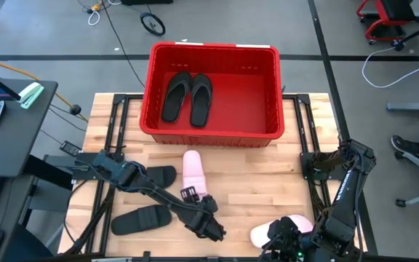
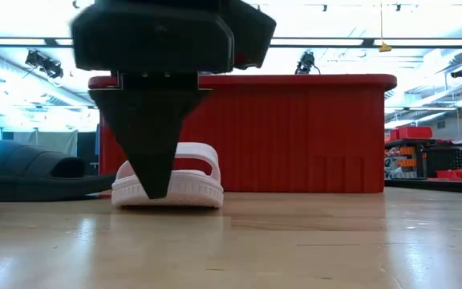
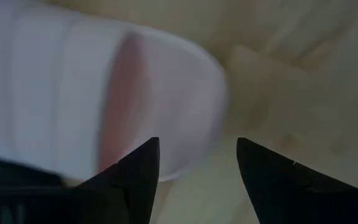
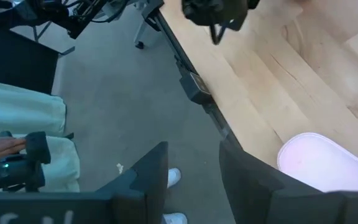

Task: Pick and place slides into bin
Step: Put the left pink slide into the red bin

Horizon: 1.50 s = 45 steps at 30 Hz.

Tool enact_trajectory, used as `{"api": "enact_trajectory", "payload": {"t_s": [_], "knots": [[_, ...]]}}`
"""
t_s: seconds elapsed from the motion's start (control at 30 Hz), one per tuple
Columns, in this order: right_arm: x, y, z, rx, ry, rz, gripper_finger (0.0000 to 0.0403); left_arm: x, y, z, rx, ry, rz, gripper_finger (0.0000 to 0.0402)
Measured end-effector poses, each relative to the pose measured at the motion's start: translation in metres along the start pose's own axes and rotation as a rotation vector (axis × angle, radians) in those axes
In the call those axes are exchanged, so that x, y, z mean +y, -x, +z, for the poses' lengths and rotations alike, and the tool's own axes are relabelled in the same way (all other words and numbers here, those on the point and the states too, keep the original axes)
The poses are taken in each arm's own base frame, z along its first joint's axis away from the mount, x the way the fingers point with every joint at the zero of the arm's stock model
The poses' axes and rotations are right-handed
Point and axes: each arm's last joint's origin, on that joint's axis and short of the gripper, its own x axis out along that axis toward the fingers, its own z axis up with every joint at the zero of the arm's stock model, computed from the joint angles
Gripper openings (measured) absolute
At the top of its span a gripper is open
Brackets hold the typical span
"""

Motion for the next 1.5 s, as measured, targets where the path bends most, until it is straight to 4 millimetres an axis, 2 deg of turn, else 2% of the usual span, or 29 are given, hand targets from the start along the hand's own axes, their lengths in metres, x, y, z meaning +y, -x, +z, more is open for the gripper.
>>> {"api": "enact_trajectory", "payload": {"t_s": [0.33, 0.43, 0.57, 0.6, 0.7, 0.8, 0.87, 0.97, 1.1, 1.23, 1.37, 1.5], "knots": [[0.0, -0.001, 0.003, -0.005, -0.013, 0.001, 0.0149, 0.008, -0.01, 0.01, 0.004, 0.046, 0.038, 0.0185], [0.0, -0.001, 0.003, -0.006, -0.014, 0.003, 0.0149, 0.01, -0.009, 0.012, 0.018, 0.084, 0.028, 0.0139], [0.001, -0.001, 0.003, -0.006, -0.024, 0.012, 0.0149, 0.008, -0.002, 0.012, 0.101, 0.091, -0.062, 0.0035], [0.002, -0.001, 0.003, -0.006, -0.034, 0.018, 0.0149, 0.006, 0.003, 0.012, 0.119, 0.093, -0.098, 0.0022], [0.005, -0.001, 0.004, -0.008, -0.04, 0.046, 0.0149, -0.001, 0.025, 0.013, 0.112, 0.096, -0.188, 0.0021], [0.011, 0.003, 0.006, -0.013, -0.03, 0.093, 0.0145, -0.002, 0.06, 0.016, 0.061, 0.099, -0.26, 0.0014], [0.016, 0.007, 0.007, -0.027, -0.011, 0.125, 0.0143, 0.0, 0.083, 0.018, 0.004, 0.107, -0.304, 0.0012], [0.022, 0.011, 0.009, -0.071, 0.028, 0.181, 0.0139, 0.013, 0.106, 0.019, -0.095, 0.153, -0.371, 0.0012], [0.031, 0.015, 0.009, -0.107, 0.087, 0.257, 0.0133, 0.038, 0.145, 0.021, -0.197, 0.229, -0.425, 0.0012], [0.037, 0.018, 0.011, -0.14, 0.146, 0.313, 0.013, 0.062, 0.185, 0.026, -0.391, 0.278, -0.533, 0.0011], [0.04, 0.019, 0.011, -0.161, 0.202, 0.338, 0.013, 0.108, 0.233, 0.031, -0.627, 0.359, -0.615, 0.0011], [0.04, 0.02, 0.014, -0.224, 0.267, 0.317, 0.0129, 0.156, 0.251, 0.043, -0.794, 0.448, -0.534, 0.0011]]}}
